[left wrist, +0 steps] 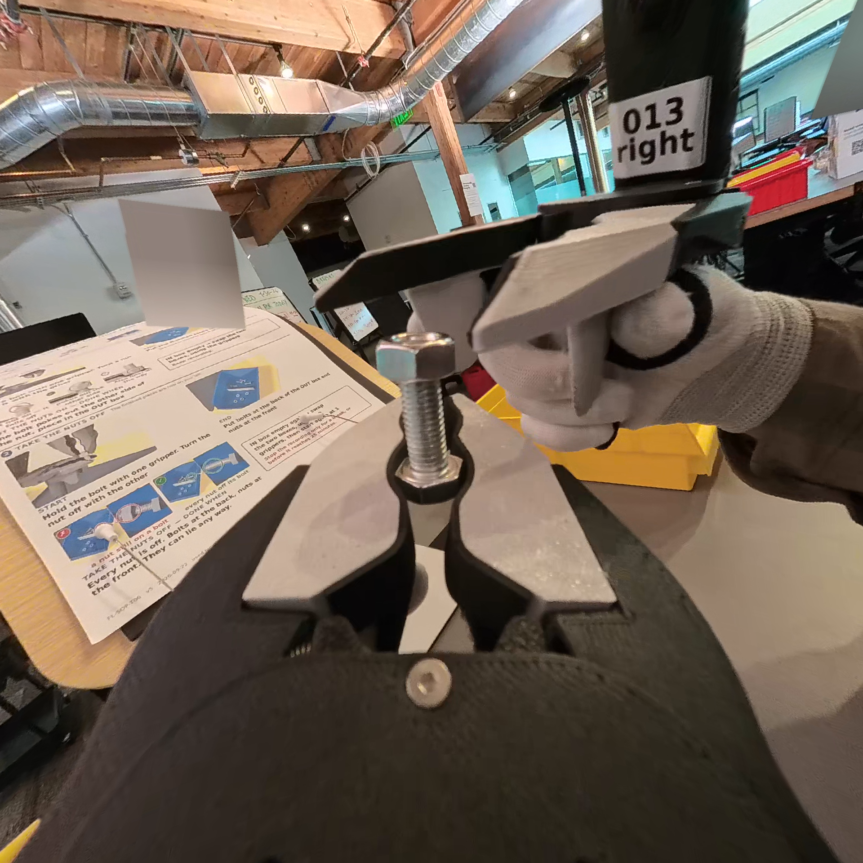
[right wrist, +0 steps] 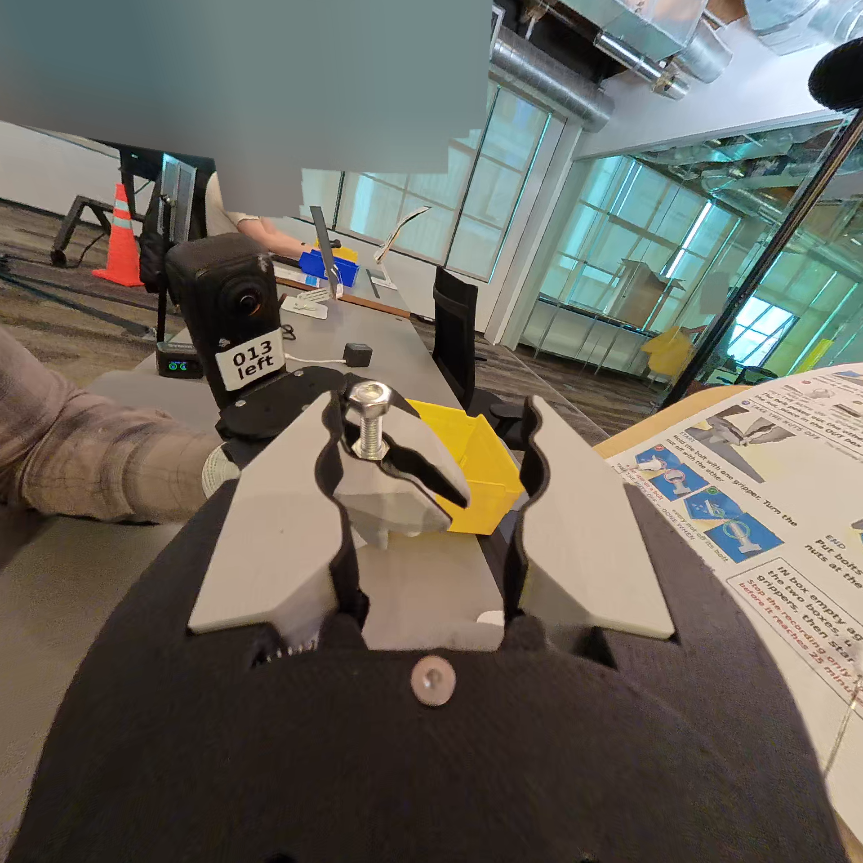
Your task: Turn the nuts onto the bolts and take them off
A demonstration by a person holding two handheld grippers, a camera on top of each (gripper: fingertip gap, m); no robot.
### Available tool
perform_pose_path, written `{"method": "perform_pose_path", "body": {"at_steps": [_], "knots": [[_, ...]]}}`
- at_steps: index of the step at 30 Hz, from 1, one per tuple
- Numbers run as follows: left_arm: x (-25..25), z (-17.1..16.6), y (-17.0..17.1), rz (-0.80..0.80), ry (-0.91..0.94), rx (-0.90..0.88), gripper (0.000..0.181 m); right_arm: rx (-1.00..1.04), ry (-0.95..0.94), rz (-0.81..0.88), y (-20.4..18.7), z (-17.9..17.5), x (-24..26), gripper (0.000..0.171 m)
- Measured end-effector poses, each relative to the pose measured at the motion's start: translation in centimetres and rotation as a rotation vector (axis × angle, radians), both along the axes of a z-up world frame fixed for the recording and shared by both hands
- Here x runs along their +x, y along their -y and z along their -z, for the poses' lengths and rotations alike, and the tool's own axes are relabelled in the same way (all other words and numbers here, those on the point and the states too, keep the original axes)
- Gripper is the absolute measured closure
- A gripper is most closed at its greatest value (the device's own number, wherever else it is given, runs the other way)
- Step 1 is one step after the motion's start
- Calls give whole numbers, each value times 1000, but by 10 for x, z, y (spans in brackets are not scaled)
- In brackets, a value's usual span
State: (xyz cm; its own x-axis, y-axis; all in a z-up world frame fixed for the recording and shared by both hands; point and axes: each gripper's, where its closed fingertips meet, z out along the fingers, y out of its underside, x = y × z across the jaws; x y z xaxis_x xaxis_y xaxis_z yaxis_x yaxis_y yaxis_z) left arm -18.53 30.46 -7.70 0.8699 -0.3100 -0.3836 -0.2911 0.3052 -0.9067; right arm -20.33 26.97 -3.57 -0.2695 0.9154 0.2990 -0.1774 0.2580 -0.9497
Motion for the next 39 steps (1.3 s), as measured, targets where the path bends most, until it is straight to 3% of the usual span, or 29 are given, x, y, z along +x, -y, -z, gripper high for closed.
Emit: {"method": "perform_pose_path", "body": {"at_steps": [5, 8, 13, 18, 25, 29, 33, 39], "knots": [[0, -4, 2, 0, -2, 11, 171, -22, 10, 95, -33, 1, 8, 98], [0, -2, 1, 0, 0, 5, 171, -40, -45, -6, -15, -12, 18, 91], [2, 0, 1, 3, -6, 2, 171, 23, 16, 6, 1, 4, -2, 87], [2, -4, 4, 5, -7, 14, 171, -75, 0, 143, -47, -1, 7, 98], [2, 1, 0, 2, -7, -4, 171, 13, -4, -14, -1, -1, 5, 86], [3, 0, 2, 6, -6, 3, 171, 0, 5, 14, -6, 2, -1, 91], [2, -2, 2, 6, 0, 7, 171, -47, -11, 95, -36, -2, 8, 94], [3, 1, 1, 8, -4, -4, 171, 0, -8, -6, -7, -3, 8, 91]]}}
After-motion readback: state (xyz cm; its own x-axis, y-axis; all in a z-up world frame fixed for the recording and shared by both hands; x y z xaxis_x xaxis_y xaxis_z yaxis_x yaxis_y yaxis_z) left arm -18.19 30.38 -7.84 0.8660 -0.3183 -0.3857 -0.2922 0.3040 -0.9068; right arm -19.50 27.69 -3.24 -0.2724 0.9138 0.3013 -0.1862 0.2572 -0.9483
